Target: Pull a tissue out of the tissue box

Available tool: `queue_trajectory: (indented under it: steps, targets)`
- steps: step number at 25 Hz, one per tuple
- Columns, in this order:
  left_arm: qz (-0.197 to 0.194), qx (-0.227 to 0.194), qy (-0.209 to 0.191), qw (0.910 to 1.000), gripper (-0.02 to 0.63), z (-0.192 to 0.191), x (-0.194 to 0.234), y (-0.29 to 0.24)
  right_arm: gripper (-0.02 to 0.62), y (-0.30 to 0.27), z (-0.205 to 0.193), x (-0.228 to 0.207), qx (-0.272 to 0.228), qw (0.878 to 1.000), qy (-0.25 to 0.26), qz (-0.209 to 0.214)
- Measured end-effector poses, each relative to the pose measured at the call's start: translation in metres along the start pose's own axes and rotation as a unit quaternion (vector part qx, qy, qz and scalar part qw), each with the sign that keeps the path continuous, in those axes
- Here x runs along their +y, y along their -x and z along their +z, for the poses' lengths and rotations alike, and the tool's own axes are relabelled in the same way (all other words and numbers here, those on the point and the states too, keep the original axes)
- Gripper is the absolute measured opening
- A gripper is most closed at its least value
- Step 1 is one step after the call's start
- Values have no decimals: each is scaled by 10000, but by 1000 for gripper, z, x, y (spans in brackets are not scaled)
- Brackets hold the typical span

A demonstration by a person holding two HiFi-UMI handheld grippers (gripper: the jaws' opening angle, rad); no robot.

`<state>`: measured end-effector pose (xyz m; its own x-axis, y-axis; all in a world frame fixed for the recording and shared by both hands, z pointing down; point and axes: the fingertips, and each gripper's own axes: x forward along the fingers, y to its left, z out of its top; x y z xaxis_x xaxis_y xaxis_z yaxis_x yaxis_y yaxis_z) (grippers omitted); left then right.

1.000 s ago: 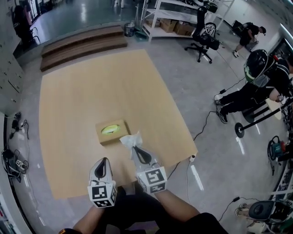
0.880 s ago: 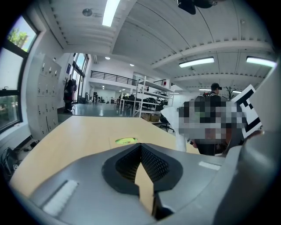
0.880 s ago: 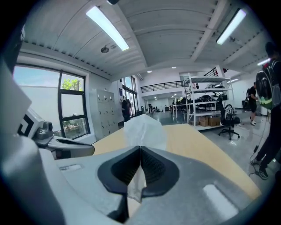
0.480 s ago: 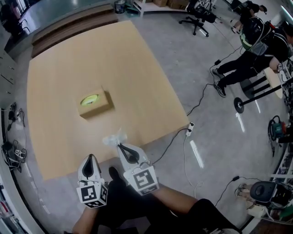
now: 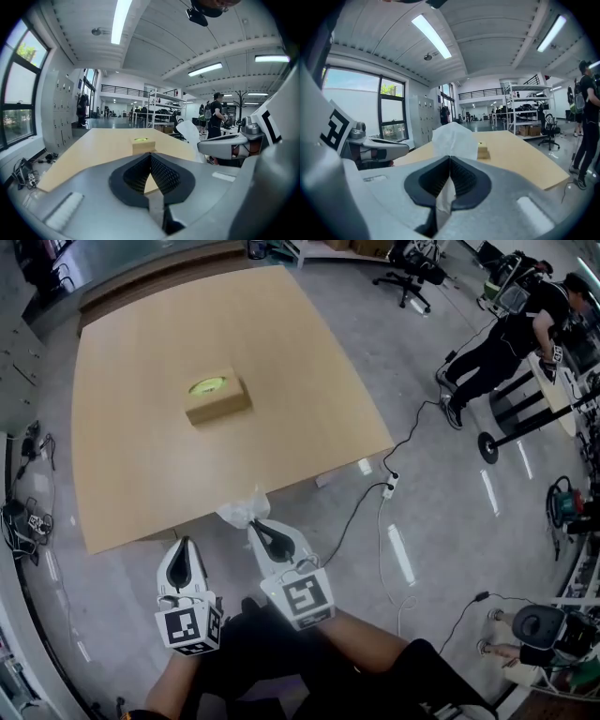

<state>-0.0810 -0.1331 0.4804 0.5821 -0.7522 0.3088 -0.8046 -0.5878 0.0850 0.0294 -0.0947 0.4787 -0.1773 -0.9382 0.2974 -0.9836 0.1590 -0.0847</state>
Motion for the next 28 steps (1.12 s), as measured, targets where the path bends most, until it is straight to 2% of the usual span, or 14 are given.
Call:
queue_trajectory:
  steps: [7,12,21,28]
  targets:
    - [216,-101,279,9993,18,-38,36,112,-2,59,-33,83,171,9997,40,-154]
    - [155,-242,383,9989,18,-44,40,158,-2,95,-39,124,292,9993,103,-192]
    - [2,-465,282,9985,18,-39,-3,188,-2,145,-47,132,301,9993,177,-90]
    - [-58,-576,125,9982,18,-35,-42,199,-2,183,-51,111,176,9996,136,-196]
